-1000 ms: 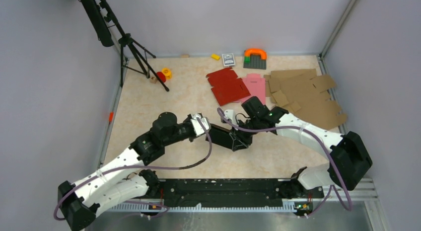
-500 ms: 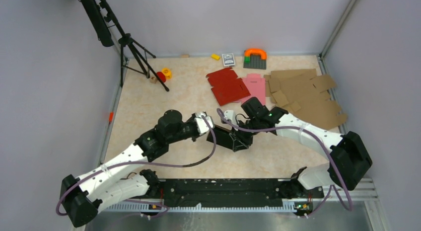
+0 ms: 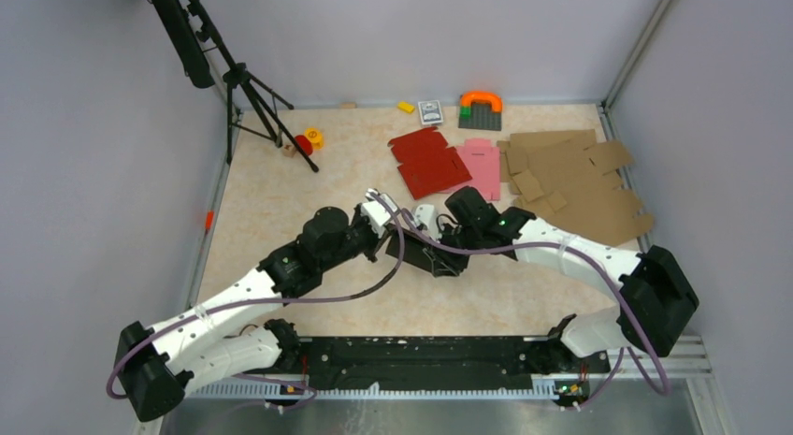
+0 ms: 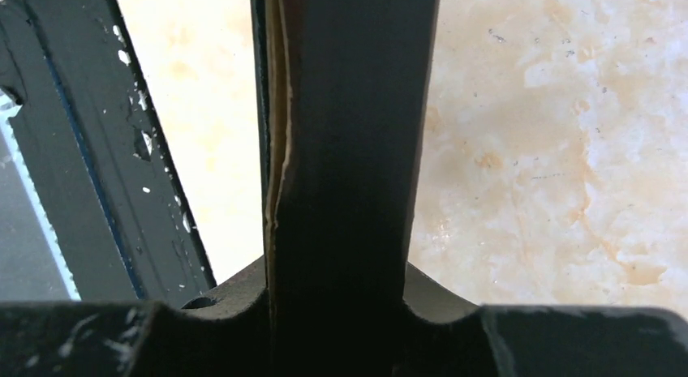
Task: Fold the paper box
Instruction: Close the paper box at the center of the board.
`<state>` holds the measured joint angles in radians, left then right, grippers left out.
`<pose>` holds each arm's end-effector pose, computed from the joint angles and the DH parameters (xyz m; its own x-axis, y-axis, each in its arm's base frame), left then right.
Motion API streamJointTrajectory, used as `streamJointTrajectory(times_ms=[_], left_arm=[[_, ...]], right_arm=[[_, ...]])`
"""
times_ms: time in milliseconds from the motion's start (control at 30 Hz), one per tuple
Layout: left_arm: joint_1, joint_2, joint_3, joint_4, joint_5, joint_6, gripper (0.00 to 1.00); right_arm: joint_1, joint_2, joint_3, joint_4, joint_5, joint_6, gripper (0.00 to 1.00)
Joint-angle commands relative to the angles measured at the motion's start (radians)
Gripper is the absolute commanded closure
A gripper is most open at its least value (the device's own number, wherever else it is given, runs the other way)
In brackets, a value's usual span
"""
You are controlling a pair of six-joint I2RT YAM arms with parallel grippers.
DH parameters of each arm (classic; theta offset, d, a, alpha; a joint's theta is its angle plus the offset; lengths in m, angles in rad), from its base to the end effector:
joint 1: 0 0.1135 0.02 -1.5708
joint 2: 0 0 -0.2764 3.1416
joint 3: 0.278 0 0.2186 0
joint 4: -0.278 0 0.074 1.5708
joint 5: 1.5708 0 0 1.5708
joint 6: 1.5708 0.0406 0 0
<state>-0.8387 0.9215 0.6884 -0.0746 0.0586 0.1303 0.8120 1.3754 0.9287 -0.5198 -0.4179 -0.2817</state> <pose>0.1188 -0.1358 0.3088 -0.0994 0.3047 -0.9473 0.7995 0.5912 0.1062 0.1566 0.1891 0.2565 -0.3154 -0.7019 -0.6386 -0.9469 0.2773 0.1629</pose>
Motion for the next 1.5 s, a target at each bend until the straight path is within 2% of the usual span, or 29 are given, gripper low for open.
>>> streamJointTrajectory(times_ms=[0,233,433,600,800,867,967,1100,1167,1300,1467], left_arm=[[-0.011,0.012,0.051,0.079,-0.025,-0.141,1.00],[-0.011,0.028,0.052,0.079,-0.049,-0.198,1.00],[-0.011,0.049,0.085,0.000,-0.089,-0.248,1.00],[-0.010,0.075,0.115,-0.049,-0.128,-0.338,1.00],[-0.010,0.083,0.113,-0.063,-0.133,-0.361,1.00],[-0.010,0.080,0.116,-0.081,-0.118,-0.330,1.00],[-0.010,0.032,0.107,-0.152,-0.139,-0.277,0.95],[-0.009,-0.126,-0.015,-0.117,-0.136,-0.160,0.77],[-0.005,-0.212,-0.095,-0.073,-0.111,-0.098,0.72],[0.004,-0.300,-0.158,-0.026,-0.013,0.009,0.73],[0.003,-0.267,-0.152,-0.046,0.064,0.129,0.74]], right_arm=[[0.030,0.007,-0.009,0.082,0.042,0.015,1.00],[0.051,0.026,-0.015,0.093,0.047,0.012,1.00],[0.065,0.056,-0.029,0.107,0.124,0.009,1.00],[0.071,0.073,-0.054,0.152,0.153,0.016,1.00],[0.077,0.070,-0.074,0.186,0.157,0.015,1.00],[0.077,0.064,-0.079,0.196,0.141,0.019,1.00],[0.077,0.065,-0.077,0.181,0.099,0.008,1.00],[0.069,0.052,-0.080,0.164,0.009,-0.007,1.00],[0.063,0.040,-0.078,0.146,-0.031,-0.011,1.00],[0.060,0.016,-0.069,0.106,-0.070,-0.020,1.00],[0.055,-0.026,-0.064,0.095,-0.121,-0.015,1.00]])
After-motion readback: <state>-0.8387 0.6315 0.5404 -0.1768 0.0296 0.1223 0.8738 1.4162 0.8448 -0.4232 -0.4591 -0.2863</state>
